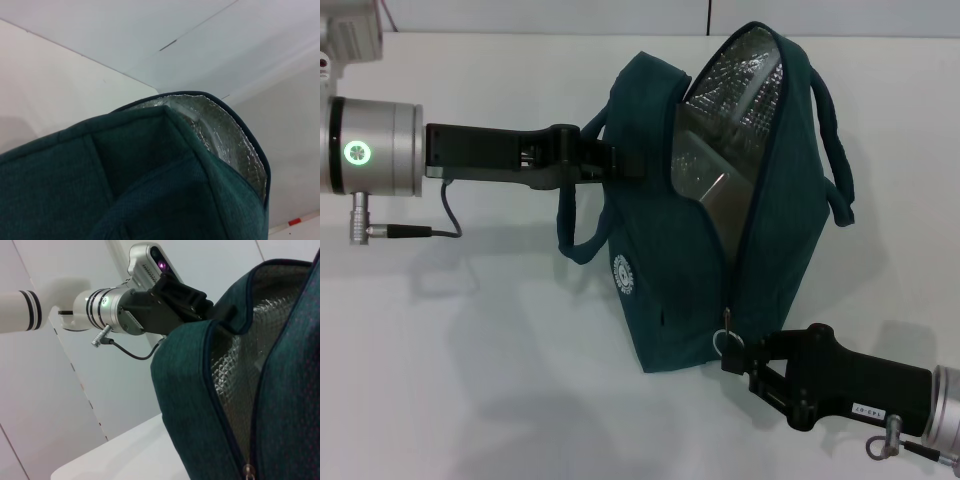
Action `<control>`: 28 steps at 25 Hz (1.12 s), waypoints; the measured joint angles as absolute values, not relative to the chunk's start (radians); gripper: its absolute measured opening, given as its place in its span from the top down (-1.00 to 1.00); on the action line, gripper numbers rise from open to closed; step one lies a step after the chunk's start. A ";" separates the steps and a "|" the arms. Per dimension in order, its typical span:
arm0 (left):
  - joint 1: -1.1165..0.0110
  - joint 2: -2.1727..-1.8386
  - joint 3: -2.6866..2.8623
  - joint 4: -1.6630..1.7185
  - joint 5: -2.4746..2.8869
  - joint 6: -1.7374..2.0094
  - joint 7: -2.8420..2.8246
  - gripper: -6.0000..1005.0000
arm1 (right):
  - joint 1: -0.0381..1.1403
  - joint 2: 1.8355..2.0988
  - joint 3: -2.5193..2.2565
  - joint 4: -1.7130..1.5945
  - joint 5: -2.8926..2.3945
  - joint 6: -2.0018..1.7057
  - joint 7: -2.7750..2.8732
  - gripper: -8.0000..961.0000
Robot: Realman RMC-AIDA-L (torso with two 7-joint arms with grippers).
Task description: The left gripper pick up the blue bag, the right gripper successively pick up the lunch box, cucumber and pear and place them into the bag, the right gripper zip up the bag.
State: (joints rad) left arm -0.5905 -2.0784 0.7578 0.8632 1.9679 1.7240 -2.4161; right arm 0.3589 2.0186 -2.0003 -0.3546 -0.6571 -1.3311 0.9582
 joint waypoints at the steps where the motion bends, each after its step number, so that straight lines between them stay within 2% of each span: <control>1: -0.591 -2.078 0.758 0.864 1.968 1.724 -2.416 0.77 | 0.359 2.019 -2.000 -0.354 -0.657 -1.331 0.958 0.58; 2: -0.591 -2.078 0.758 0.864 1.968 1.724 -2.416 0.77 | 0.359 2.019 -2.000 -0.354 -0.656 -1.330 0.958 0.77; 8: -0.590 -2.078 0.758 0.864 1.968 1.724 -2.416 0.77 | 0.359 2.019 -2.000 -0.355 -0.656 -1.321 0.959 0.89; 28: -0.589 -2.078 0.752 0.862 1.966 1.722 -2.398 0.76 | 0.308 2.006 -1.847 -0.348 -0.653 -1.574 0.897 0.95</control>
